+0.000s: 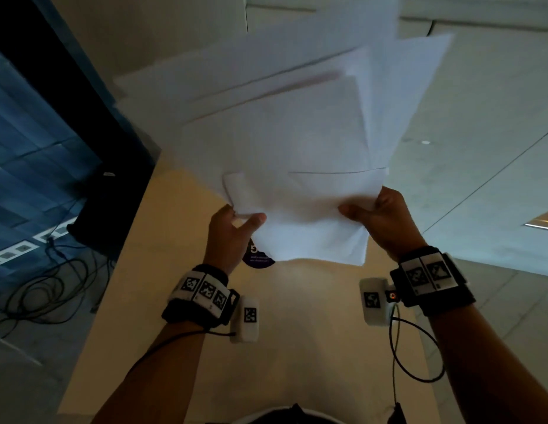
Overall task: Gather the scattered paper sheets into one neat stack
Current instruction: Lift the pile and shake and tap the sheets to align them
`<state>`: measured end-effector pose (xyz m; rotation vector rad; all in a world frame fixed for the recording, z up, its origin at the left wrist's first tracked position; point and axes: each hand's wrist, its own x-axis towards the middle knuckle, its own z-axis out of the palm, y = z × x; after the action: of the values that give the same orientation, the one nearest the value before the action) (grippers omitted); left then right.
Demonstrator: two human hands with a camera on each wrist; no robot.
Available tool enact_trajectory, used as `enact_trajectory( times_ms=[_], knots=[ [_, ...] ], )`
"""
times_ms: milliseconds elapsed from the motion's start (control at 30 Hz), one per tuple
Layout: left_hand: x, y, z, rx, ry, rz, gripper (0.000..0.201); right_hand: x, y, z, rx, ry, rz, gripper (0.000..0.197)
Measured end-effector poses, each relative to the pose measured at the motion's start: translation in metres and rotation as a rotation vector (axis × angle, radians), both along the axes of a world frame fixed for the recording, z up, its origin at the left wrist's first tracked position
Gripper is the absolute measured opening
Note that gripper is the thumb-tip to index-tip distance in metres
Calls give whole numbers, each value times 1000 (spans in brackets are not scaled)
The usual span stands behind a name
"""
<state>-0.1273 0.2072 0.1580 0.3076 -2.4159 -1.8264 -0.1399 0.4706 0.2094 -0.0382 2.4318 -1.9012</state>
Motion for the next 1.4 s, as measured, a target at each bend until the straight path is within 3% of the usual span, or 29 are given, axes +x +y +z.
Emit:
enact_trajectory(
  times_ms=[133, 267, 700, 933, 1067, 1400],
  knots=[
    [-5, 3, 14, -64, 97, 31, 27, -3, -4, -21, -180, 1, -168, 23],
    [-6, 3, 15, -193, 162, 39, 25, -1, -8, -31, -256, 30, -206, 27],
    [-6, 2, -10, -163, 42, -5, 15, 0, -16, -64, -235, -76, -214, 23],
    [-4, 2, -18, -157, -19, -26, 21, 3, -13, -78, -132, -45, -181, 42],
    [-3, -2, -27, -79, -68, -51, 43, 9, -11, -96, -167, -97, -168, 52],
    [-2, -4, -35, -123, -74, -82, 58, 15, -10, -117, -124, -134, -164, 59]
  ],
)
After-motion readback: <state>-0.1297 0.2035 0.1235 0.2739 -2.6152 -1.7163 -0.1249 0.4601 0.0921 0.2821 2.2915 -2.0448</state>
